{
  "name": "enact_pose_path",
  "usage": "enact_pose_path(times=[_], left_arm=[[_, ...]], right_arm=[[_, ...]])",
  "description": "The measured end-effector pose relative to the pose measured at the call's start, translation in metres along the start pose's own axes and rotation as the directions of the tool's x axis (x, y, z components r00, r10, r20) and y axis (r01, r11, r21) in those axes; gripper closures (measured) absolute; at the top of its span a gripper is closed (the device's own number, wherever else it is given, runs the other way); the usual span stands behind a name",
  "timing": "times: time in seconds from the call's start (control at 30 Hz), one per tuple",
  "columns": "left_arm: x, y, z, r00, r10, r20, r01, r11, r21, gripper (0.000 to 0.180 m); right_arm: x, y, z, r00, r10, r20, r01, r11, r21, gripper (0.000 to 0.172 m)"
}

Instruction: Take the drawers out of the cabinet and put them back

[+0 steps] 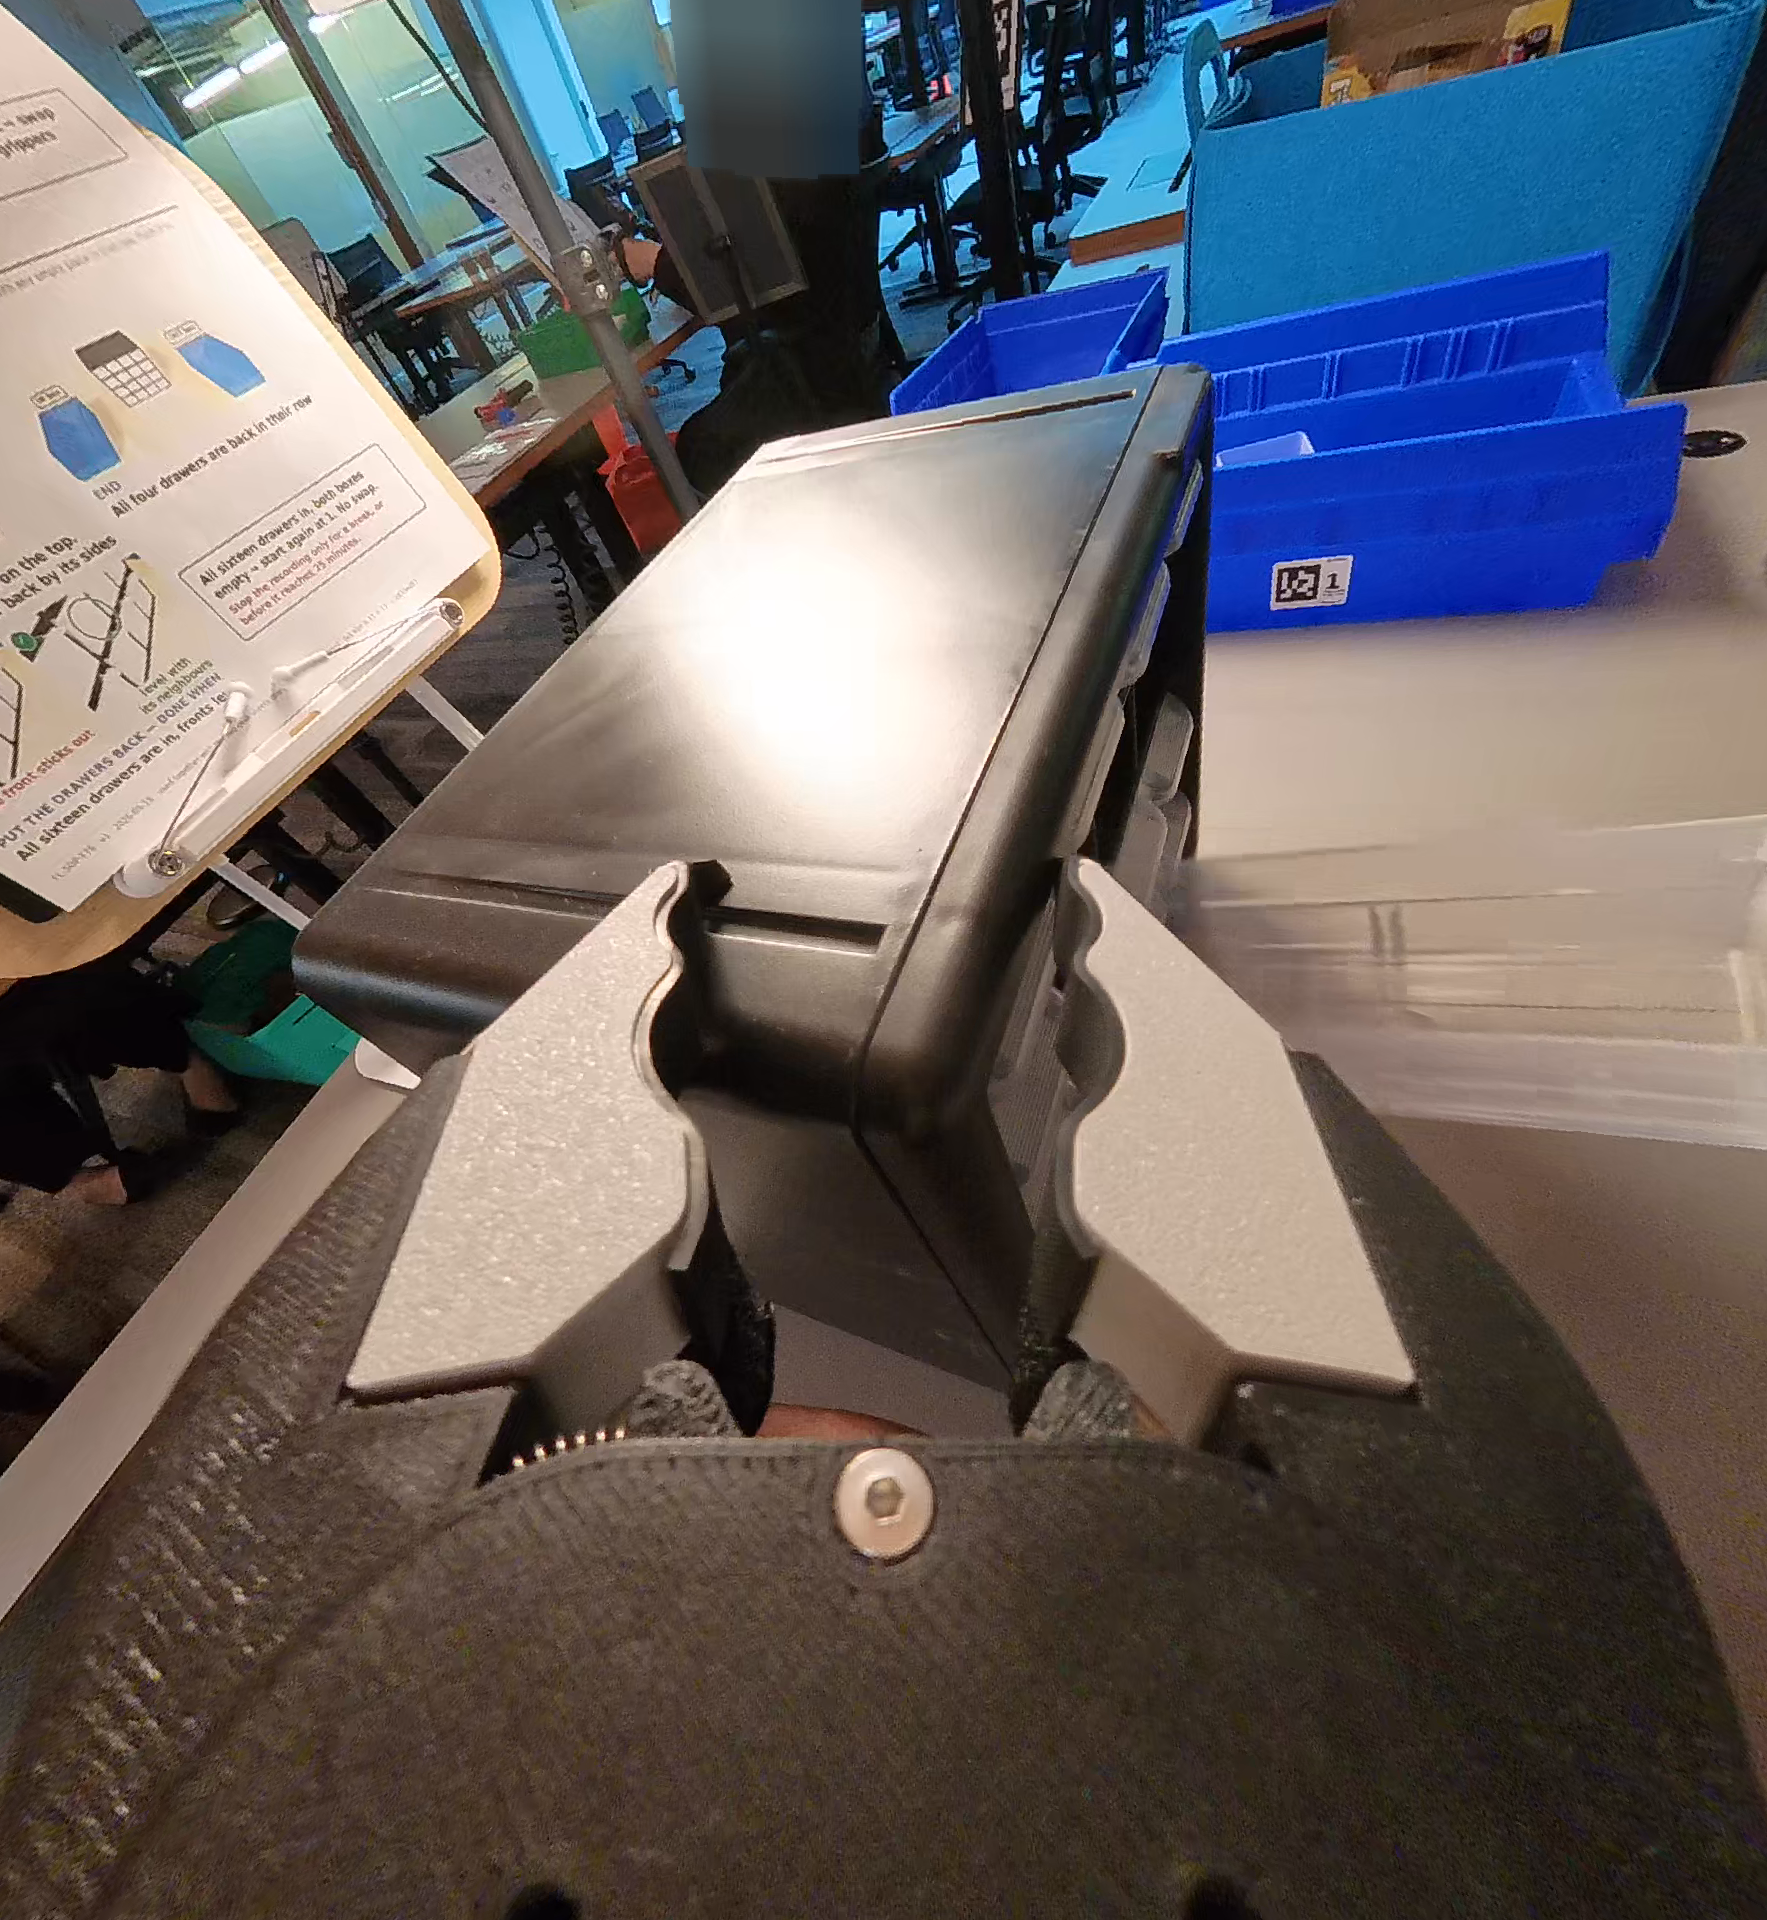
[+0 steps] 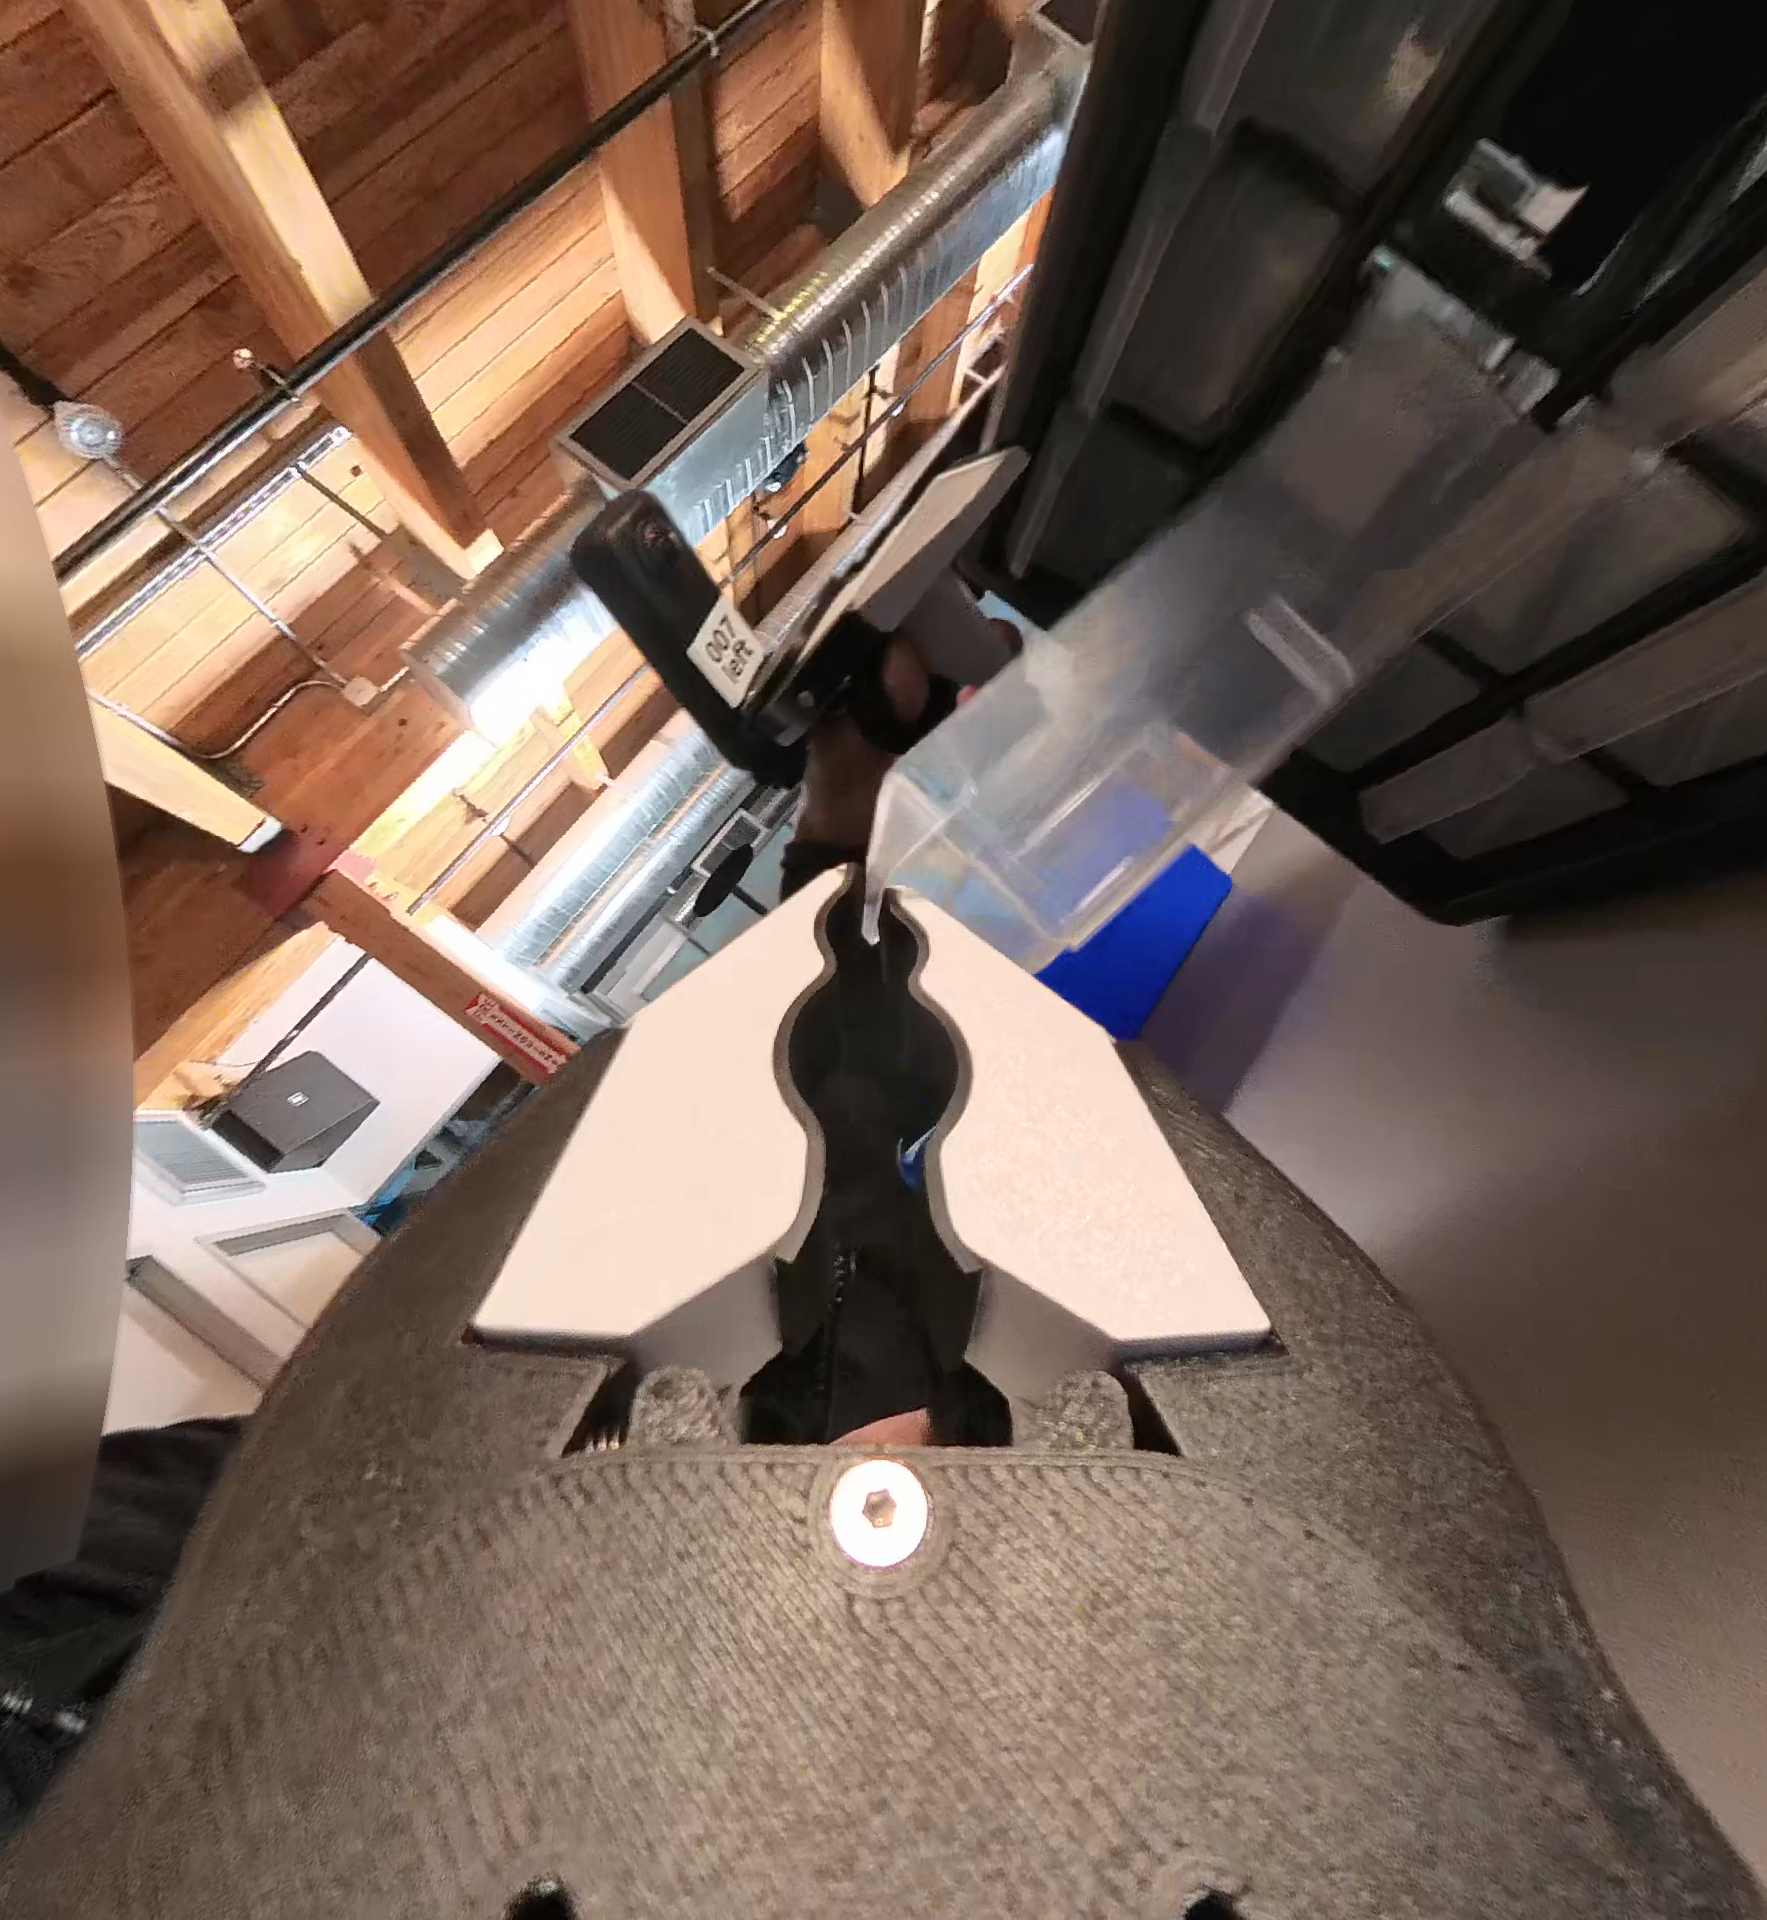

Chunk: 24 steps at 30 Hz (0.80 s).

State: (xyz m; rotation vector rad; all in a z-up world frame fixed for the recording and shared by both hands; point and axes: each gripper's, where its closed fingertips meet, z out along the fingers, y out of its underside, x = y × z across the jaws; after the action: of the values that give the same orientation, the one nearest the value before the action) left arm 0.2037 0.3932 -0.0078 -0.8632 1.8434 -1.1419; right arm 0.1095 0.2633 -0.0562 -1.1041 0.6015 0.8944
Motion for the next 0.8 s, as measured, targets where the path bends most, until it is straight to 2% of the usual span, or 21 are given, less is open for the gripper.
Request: enact_pose_path(times=[0.17,0.27,0.37,0.47,0.6,0.73,0.8], left_arm=[[0.0,0.0,0.0,1.0,0.0,-0.002,0.0,1.0,0.002,0.112],[0.0,0.0,0.0,1.0,0.0,-0.002,0.0,1.0,0.002,0.112],[0.0,0.0,0.0,1.0,0.0,-0.002,0.0,1.0,0.002,0.112],[0.0,0.0,0.0,1.0,-0.001,-0.003,0.001,1.0,0.003,0.112],[0.0,0.0,0.0,1.0,-0.002,-0.001,0.002,1.0,0.001,0.113],[0.0,0.0,0.001,1.0,-0.001,0.004,0.001,1.0,-0.001,0.113],[0.0,0.0,0.001,1.0,0.0,0.005,0.0,1.0,-0.002,0.113]], right_arm=[[-0.02,-0.005,-0.002,0.999,-0.006,0.039,0.006,1.0,0.006,0.169],[-0.019,-0.014,-0.013,0.999,-0.046,0.003,0.046,0.999,0.014,0.169],[-0.002,-0.023,-0.035,0.992,-0.08,-0.096,0.08,0.997,0.005,0.168],[0.03,-0.026,-0.064,0.961,-0.084,-0.263,0.085,0.996,-0.006,0.168],[0.069,-0.009,-0.097,0.878,-0.025,-0.479,-0.008,0.998,-0.067,0.167],[0.074,0.018,-0.108,0.85,-0.04,-0.525,-0.066,0.981,-0.181,0.154],[0.074,0.032,-0.113,0.836,-0.111,-0.538,-0.06,0.955,-0.291,0.144]])
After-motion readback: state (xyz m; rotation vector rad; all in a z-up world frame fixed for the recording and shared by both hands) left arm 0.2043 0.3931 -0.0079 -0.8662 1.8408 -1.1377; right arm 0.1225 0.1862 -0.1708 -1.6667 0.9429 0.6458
